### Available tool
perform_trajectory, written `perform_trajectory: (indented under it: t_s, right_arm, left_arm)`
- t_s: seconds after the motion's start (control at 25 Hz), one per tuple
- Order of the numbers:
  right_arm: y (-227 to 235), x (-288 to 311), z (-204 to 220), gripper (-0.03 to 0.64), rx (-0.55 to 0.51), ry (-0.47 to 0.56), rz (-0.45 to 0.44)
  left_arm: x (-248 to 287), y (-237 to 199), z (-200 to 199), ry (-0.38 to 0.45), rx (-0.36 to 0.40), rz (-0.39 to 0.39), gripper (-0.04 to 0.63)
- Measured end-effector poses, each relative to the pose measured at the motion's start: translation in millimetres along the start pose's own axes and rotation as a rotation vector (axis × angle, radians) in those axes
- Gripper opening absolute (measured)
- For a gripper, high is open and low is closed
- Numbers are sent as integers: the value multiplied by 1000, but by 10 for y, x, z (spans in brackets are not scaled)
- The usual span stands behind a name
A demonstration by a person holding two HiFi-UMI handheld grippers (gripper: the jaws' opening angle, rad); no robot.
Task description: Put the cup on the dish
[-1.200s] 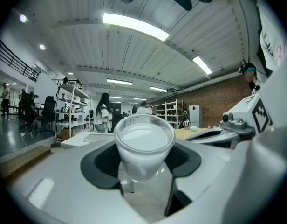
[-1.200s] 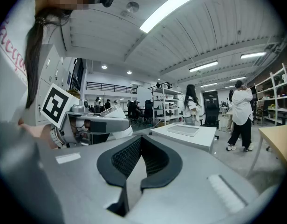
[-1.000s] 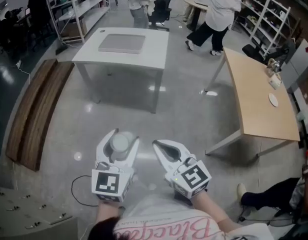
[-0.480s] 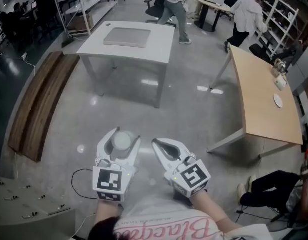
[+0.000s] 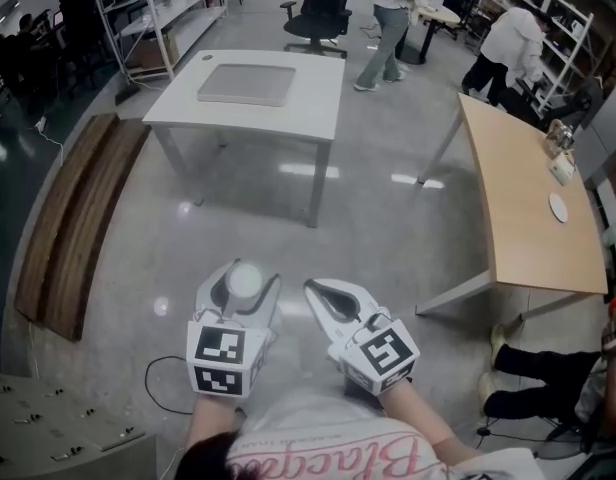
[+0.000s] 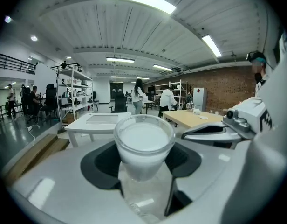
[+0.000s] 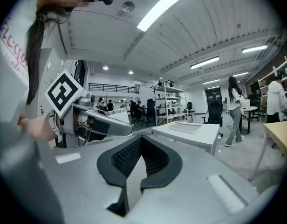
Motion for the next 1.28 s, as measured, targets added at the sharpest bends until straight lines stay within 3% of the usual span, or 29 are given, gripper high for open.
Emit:
perform_trajectory:
  t_s: [0.72, 1.0, 1.28]
  right_arm:
    - [1166, 1332, -407, 2, 8, -16, 19]
    - [1429, 1744, -471, 2, 2, -22, 13]
    - [1655, 1932, -486, 2, 33, -60, 39]
  left_arm:
    - [1506, -873, -440, -115, -12, 68, 261]
    - [1873, -1125, -553, -139, 12, 77, 261]
    - [2116, -1330, -593, -160, -15, 71, 261]
Point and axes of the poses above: the fingertips, and each gripper's own axes: x forward along the fingers, y to its right, z out of its underside, the point moved 7 cm from there along -x, backward along the fingers, and after that the axes turned 9 degrees about -z, right-handed, at the moved point
